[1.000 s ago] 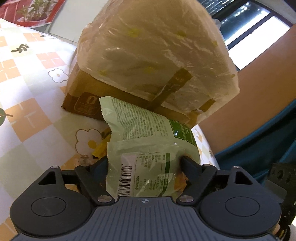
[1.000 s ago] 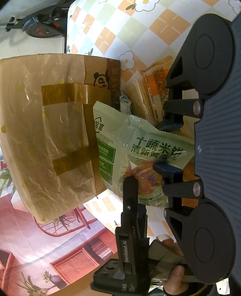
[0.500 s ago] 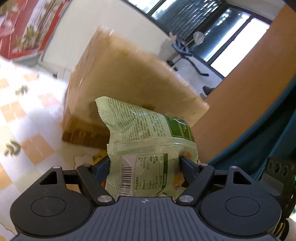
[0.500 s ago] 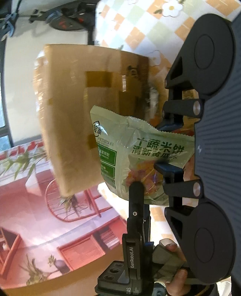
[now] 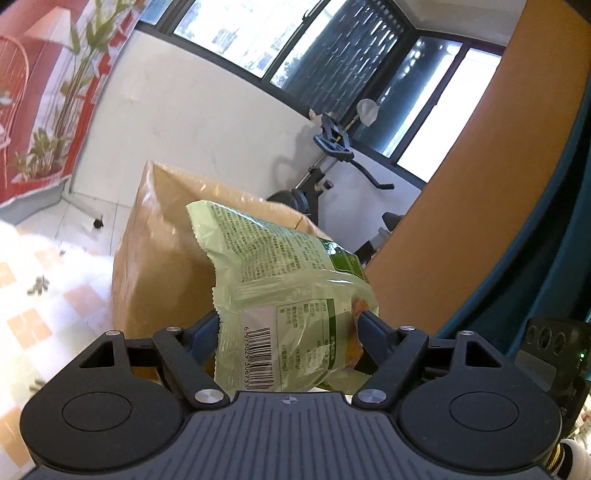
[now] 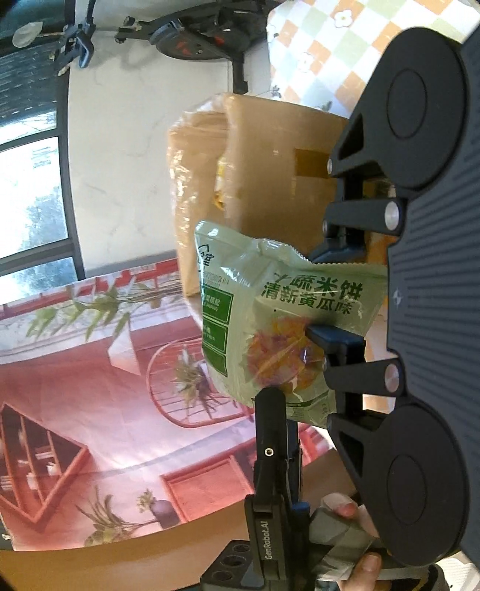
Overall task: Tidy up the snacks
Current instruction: 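Lift the pale green bag over the box and release it inside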
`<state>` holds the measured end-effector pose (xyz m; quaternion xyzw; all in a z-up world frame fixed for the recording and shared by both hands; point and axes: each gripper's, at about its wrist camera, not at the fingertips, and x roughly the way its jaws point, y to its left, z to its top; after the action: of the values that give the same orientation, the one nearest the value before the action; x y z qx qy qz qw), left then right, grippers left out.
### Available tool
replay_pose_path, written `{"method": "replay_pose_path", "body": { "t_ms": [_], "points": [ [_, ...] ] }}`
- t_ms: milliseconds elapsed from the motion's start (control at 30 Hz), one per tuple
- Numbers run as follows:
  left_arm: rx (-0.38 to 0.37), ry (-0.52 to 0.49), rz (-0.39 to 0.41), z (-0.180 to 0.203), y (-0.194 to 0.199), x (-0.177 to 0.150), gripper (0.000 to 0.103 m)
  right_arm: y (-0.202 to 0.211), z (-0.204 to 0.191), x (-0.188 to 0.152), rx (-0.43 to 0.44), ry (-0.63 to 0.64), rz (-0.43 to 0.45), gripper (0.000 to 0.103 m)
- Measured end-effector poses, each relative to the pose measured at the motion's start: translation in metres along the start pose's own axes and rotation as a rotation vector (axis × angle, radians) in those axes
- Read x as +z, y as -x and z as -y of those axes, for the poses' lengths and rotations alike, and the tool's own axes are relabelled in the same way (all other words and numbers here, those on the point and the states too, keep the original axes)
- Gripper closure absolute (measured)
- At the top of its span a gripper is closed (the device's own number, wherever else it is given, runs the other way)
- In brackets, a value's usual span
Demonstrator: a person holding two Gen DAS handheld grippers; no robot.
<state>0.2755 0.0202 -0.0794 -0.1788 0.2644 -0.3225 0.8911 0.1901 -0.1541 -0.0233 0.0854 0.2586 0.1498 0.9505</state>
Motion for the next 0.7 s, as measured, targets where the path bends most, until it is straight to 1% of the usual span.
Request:
{"method": "replay_pose_path", "body": {
  "t_ms": [133, 233, 367, 467, 567, 700],
  "points": [
    [0.003, -0.035, 0.019, 0.005, -0.003, 0.015, 0.022, 0.001, 0.004, 0.012, -0.005, 0.02, 0.031, 0.064],
    [-0.003, -0.051, 0.022, 0.0, -0.005, 0.023, 0.022, -0.001, 0.007, 0.022, -0.004, 0.026, 0.054, 0.064],
    [-0.003, -0.047, 0.02, -0.007, -0.022, 0.041, 0.022, -0.011, 0.014, 0.043, -0.013, 0.047, 0.081, 0.064],
    [0.005, -0.04, 0.014, -0.013, -0.039, 0.057, 0.022, -0.026, 0.022, 0.058, -0.035, 0.081, 0.095, 0.064],
    [0.022, -0.033, -0.002, -0.02, -0.055, 0.066, 0.022, -0.045, 0.031, 0.071, -0.054, 0.101, 0.099, 0.064],
    [0.051, -0.018, -0.019, -0.031, -0.071, 0.075, 0.022, -0.076, 0.048, 0.083, -0.07, 0.084, 0.081, 0.064]
  ]
}}
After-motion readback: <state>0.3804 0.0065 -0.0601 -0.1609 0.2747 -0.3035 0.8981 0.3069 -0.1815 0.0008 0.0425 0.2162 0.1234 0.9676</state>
